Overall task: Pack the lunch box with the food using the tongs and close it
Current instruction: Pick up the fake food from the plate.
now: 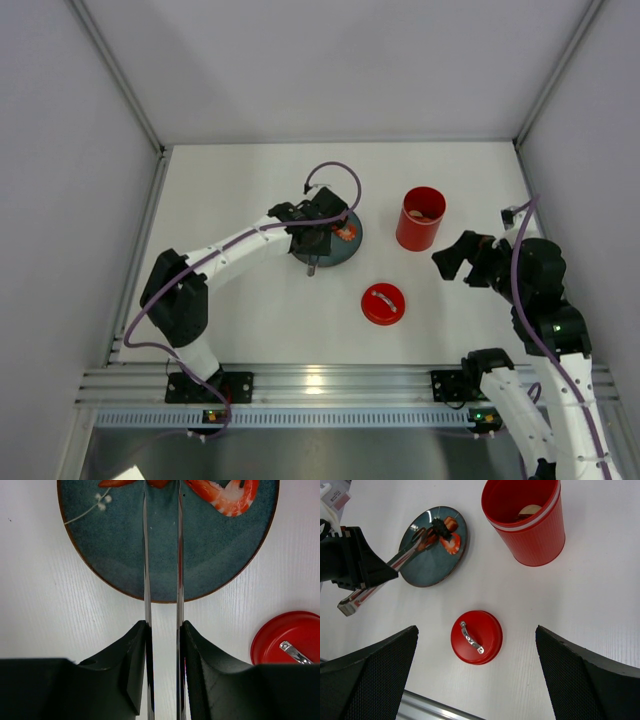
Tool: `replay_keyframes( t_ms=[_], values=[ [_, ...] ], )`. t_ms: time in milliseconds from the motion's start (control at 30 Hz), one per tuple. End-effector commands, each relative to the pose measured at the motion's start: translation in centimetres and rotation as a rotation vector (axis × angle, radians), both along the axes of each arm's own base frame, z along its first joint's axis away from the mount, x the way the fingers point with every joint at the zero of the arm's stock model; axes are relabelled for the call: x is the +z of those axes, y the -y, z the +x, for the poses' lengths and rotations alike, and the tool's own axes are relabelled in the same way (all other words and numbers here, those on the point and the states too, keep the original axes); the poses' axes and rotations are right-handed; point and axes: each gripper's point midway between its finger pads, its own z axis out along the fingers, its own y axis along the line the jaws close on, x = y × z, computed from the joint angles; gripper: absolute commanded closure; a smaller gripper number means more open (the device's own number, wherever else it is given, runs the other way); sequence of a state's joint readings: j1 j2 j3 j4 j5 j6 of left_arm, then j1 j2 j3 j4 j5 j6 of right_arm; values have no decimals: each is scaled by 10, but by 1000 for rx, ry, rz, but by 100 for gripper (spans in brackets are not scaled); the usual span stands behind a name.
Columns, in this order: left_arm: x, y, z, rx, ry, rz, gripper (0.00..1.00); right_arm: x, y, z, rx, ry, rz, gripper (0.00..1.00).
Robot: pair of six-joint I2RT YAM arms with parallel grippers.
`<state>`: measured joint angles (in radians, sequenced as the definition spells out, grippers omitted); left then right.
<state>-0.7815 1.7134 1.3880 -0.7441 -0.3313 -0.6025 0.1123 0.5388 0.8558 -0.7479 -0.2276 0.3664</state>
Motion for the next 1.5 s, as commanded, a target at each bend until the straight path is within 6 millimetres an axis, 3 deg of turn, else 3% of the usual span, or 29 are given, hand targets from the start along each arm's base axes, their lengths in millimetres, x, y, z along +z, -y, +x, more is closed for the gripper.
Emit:
replay_keyframes(
  t_ms=[0,167,433,1033,1133,1300,1467],
  values=[
    [29,-1,7,10,62,-31,69,9,2,5,-7,48,-2,0],
    [51,-7,2,11,96,-42,70,8,1,6,-6,46,0,1],
    [69,-12,-9,8,121,-58,70,8,0,6,-1,44,7,0],
    [67,-13,-14,-3,113,-59,77,9,0,7,0,47,8,1],
    [71,-8,-16,-16,123,-80,78,11,0,6,0,49,8,1],
    [103,10,-11,-53,183,-141,78,13,0,8,0,47,5,1],
    [136,49,-9,-146,235,-213,78,15,0,8,-1,50,4,1]
  ],
)
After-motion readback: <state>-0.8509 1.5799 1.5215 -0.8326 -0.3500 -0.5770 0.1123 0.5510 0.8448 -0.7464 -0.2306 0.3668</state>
